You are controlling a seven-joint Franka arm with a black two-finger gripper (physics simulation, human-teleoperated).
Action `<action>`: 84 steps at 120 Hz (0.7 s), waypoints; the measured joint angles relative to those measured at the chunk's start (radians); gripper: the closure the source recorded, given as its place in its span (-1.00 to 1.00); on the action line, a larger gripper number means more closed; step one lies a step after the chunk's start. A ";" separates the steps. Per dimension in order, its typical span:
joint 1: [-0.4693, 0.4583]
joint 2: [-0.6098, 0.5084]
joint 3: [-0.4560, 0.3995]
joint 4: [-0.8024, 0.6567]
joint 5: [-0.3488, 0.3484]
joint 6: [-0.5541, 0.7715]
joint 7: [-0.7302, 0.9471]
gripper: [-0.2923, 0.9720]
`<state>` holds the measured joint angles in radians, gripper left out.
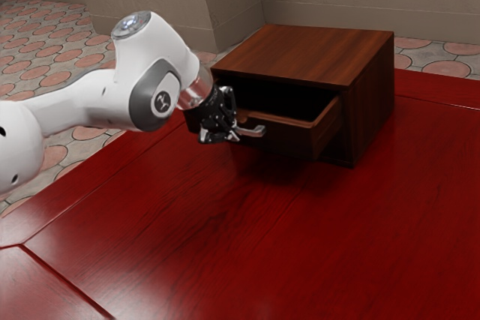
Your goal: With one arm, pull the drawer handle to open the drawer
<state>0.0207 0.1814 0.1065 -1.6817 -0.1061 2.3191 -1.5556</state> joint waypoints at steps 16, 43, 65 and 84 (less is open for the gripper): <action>-0.003 -0.040 0.003 -0.051 -0.002 0.001 -0.005 0.68; -0.006 -0.119 0.007 -0.133 0.003 0.001 -0.012 0.67; -0.006 -0.147 0.007 -0.162 0.005 0.001 -0.016 0.67; -0.009 -0.167 0.011 -0.176 0.007 0.002 -0.016 0.61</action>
<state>0.0119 0.0147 0.1171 -1.8578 -0.0995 2.3208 -1.5719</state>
